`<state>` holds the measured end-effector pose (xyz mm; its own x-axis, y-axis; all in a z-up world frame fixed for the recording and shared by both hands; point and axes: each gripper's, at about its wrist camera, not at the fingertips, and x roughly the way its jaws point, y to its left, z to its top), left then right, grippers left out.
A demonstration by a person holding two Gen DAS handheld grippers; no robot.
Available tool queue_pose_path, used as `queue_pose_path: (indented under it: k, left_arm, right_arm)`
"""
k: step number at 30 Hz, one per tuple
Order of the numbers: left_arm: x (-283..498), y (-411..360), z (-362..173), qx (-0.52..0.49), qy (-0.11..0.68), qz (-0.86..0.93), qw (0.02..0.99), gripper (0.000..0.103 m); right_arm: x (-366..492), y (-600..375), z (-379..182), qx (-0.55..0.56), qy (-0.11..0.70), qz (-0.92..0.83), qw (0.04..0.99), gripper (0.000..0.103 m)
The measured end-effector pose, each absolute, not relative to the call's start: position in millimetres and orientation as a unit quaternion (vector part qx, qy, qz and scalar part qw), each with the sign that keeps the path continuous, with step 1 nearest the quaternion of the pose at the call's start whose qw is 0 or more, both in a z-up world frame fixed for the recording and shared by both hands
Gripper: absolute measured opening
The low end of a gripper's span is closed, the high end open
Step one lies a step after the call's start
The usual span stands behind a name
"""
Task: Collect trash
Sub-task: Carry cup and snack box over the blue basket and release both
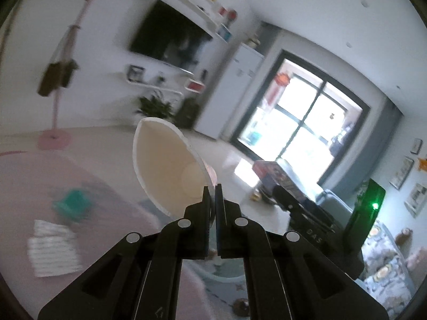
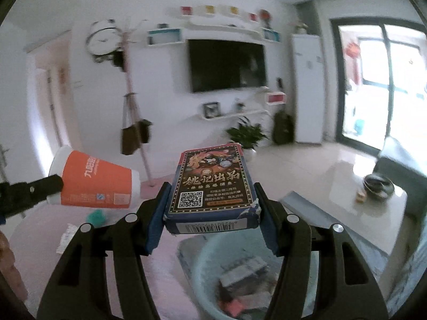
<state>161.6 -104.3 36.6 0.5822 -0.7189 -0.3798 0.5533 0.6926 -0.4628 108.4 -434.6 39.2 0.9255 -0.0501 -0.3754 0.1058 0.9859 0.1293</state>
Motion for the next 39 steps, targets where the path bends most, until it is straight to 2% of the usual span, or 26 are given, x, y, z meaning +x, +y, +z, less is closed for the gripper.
queue_pose_path:
  k: [10,18,19,20,21,23,26,29,34,39]
  left_arm:
    - [196.1,-202.3,-23.6,-0.114,0.357,-0.393,0.84,0.002]
    - [219.0,-238.0,-81.9,-0.125,0.429,-0.4,0.8,0.002]
    - [221.2,-240.2,-86.1,-0.125,0.434,-0.398,0.799,0.003]
    - [223.6,-242.6,-90.8,-0.123,0.439,-0.392,0.799,0.016]
    - [224.7,-243.3,-93.2,-0.124,0.442,-0.389,0.799,0.033]
    - [223.9,-238.6,-96.1,-0.129,0.439,-0.384,0.802,0.041]
    - [220.1,-231.0,-93.6,-0.129,0.434,-0.384,0.805,0.041]
    - [216.8,-222.0,-88.7,-0.13,0.427,-0.381,0.81,0.045]
    - [209.9,-207.8,-81.0,-0.138,0.417,-0.382,0.813,0.047]
    - [202.3,-191.1,-72.9,-0.146,0.407,-0.374,0.82,0.051]
  right_arm:
    - [126.3,-503.6,-31.0,0.141,0.303,-0.105,0.937,0.057]
    - [130.5,-540.9,-76.9,0.209,0.359,-0.115,0.902,0.059]
    - [130.8,-543.1,-78.6,0.213,0.361,-0.116,0.9,0.059]
    - [129.8,-542.9,-79.9,0.213,0.363,-0.114,0.9,0.059]
    - [128.5,-543.2,-80.6,0.212,0.364,-0.113,0.9,0.059]
    - [128.3,-544.4,-79.9,0.207,0.366,-0.114,0.9,0.059]
    - [125.6,-545.4,-80.6,0.211,0.364,-0.111,0.9,0.059]
    - [125.2,-544.1,-78.6,0.212,0.363,-0.108,0.901,0.059]
    - [125.1,-535.1,-73.7,0.206,0.364,-0.107,0.902,0.073]
    - [122.0,-526.2,-66.6,0.204,0.362,-0.098,0.904,0.074]
